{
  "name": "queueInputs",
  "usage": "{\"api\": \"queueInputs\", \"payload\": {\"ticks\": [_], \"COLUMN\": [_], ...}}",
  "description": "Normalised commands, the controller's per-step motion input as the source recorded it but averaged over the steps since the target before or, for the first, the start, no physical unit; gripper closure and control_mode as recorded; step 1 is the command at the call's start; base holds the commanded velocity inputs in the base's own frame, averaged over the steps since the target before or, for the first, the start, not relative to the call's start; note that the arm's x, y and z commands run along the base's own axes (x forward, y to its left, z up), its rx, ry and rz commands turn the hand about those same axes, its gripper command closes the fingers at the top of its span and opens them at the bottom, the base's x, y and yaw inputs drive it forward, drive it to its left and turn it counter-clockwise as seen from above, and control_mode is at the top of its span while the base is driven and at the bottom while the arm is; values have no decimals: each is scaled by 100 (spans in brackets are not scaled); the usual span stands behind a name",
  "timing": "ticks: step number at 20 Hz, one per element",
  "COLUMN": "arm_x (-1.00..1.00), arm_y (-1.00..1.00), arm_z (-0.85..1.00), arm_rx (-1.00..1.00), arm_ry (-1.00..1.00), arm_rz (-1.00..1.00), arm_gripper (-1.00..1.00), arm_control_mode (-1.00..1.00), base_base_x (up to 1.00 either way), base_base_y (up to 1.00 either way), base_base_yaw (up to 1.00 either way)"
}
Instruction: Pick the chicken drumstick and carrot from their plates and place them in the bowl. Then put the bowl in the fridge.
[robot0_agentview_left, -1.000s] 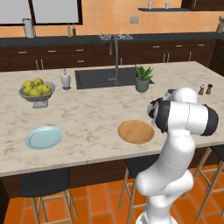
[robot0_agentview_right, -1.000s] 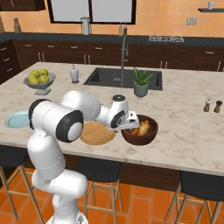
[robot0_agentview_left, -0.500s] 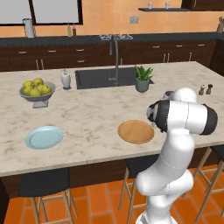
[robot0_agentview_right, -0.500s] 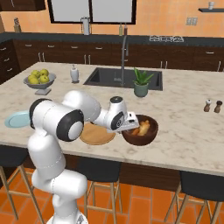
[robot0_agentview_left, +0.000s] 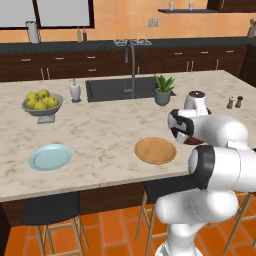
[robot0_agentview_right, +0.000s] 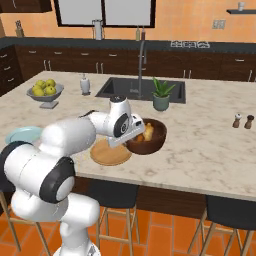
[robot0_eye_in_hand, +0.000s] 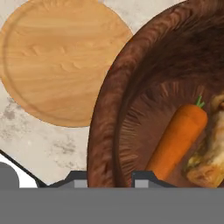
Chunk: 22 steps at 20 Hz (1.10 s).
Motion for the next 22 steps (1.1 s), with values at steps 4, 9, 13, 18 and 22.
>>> {"api": "queueInputs", "payload": {"ticks": [4, 9, 13, 18, 22], "arm_x": [-100, -100, -100, -94, -26], "arm_y": [91, 97, 84, 44, 2], "arm_z": [89, 67, 51, 44, 13], "arm_rx": [-11, -3, 0, 0, 0], "arm_ry": [0, 3, -1, 3, -1], "arm_rz": [38, 22, 17, 12, 7], "arm_gripper": [100, 100, 100, 100, 100], "arm_control_mode": [-100, -100, -100, -100, -100], "base_base_x": [0, 0, 0, 0, 0], "base_base_y": [0, 0, 0, 0, 0], "base_base_yaw": [0, 0, 0, 0, 0]}}
